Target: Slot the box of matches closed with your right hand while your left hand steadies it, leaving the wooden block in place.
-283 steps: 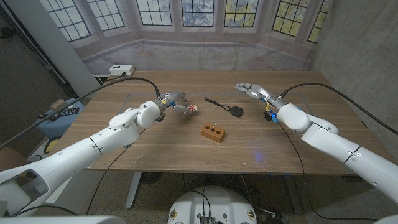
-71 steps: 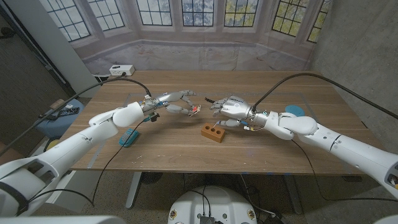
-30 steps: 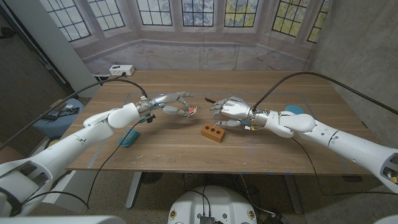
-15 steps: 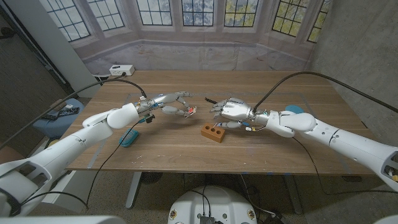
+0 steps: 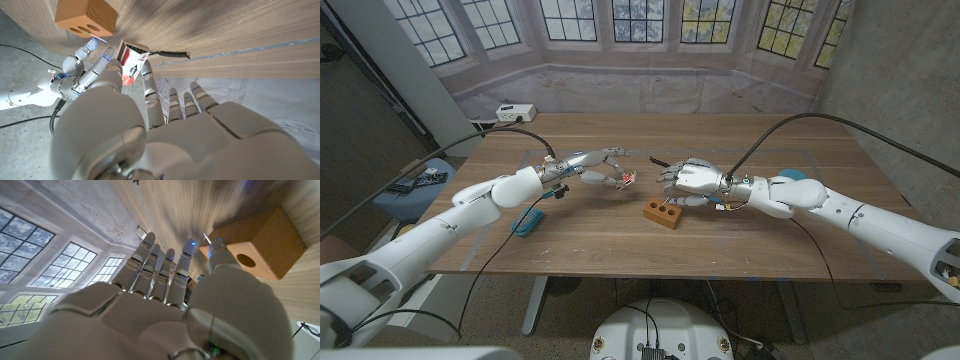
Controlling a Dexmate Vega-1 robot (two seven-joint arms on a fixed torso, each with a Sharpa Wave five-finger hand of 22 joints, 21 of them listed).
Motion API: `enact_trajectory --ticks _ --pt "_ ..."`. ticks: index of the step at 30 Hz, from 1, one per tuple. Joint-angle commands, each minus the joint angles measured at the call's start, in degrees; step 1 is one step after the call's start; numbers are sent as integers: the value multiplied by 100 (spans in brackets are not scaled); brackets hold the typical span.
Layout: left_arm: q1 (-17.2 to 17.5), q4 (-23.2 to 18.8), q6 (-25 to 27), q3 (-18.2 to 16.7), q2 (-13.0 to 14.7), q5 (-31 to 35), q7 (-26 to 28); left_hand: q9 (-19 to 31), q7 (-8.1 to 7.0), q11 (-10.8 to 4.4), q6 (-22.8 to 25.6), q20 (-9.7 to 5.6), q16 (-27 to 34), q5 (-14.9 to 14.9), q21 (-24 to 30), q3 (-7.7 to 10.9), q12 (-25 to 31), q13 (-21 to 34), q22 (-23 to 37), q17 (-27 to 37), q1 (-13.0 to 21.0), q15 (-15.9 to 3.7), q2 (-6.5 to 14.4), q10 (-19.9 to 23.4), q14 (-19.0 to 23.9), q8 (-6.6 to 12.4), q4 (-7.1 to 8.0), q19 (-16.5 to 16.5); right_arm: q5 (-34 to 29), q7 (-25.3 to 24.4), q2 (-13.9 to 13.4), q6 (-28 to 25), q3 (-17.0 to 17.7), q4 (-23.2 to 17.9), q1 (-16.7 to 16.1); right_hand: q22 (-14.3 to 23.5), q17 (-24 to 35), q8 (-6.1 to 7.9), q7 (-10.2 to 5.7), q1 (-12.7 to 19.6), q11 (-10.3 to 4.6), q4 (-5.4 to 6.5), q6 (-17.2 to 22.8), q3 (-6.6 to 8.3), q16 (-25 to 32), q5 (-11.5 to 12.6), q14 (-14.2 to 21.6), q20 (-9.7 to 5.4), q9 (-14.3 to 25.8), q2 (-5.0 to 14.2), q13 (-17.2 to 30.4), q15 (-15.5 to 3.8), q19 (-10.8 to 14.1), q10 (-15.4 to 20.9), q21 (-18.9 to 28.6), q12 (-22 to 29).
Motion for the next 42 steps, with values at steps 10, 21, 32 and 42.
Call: enact_trajectory --ticks 10,21,32,42 --pt "144 -216 159 -76 68 15 54 29 -15 -38 52 -5 8 -17 13 -14 -2 6 19 4 28 -9 80 37 48 12 -18 44 -237 -309 88 231 -269 305 386 22 27 -27 0 68 -3 8 81 -51 39 42 65 -311 12 -3 27 -823 51 88 -11 -22" --pt "172 -245 201 -79 58 12 63 30 -30 -52 63 -16 16 -18 16 -15 3 6 19 4 30 -23 77 63 86 15 -21 58 -224 -349 88 303 -345 377 519 22 31 -36 -6 76 -1 15 95 -73 38 41 70 -313 13 1 28 -822 52 99 -17 -32" --pt "122 -157 160 -42 -4 29 83 31 -26 -54 56 -18 13 -17 19 -16 0 6 20 4 31 -24 79 66 99 12 -22 72 -172 -290 37 335 -326 336 535 23 36 -49 4 74 -9 26 98 -96 38 40 70 -313 14 8 30 -812 54 92 -22 -47" --pt "203 -298 258 -80 63 40 106 33 -27 -57 57 -21 10 -16 19 -16 -4 7 20 4 32 -31 82 65 105 12 -22 77 -227 -366 106 394 -394 480 614 23 41 -64 -5 80 4 31 94 -117 36 40 71 -313 15 14 31 -812 56 102 -26 -55"
